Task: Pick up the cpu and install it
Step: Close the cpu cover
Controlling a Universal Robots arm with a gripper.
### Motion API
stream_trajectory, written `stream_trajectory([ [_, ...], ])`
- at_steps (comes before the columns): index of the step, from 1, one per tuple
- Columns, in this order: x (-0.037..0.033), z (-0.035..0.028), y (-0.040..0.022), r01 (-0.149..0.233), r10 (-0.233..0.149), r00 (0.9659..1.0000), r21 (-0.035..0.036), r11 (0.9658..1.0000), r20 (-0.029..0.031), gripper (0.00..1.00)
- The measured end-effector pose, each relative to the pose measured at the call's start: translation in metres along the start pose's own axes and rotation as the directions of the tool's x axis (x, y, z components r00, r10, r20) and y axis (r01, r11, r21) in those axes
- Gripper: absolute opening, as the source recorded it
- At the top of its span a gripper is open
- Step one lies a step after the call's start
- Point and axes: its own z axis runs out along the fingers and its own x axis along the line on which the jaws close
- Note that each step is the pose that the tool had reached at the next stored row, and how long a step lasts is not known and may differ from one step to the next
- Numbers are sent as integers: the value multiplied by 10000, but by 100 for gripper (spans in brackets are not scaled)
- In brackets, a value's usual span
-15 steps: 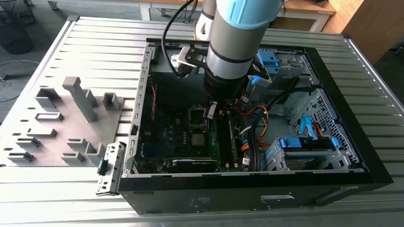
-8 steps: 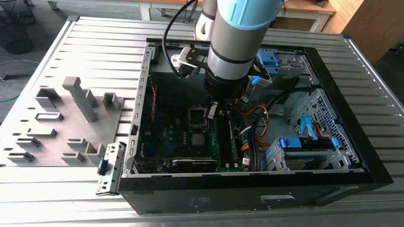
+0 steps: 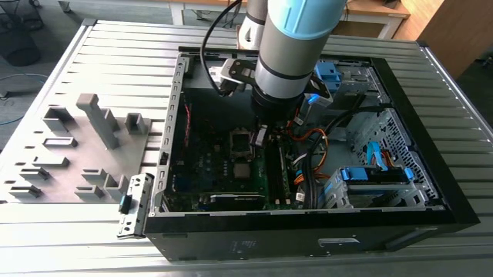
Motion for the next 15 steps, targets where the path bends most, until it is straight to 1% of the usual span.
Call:
stream_trajectory([
  [5, -11, 15, -6, -18, 18, 10000, -2, 10000, 8, 11],
  [11, -15, 49, -16, -265, 265, 9996, 19, 9996, 30, 11],
  [15, -14, 71, -18, -683, 682, 9977, 56, 9977, 59, 11],
])
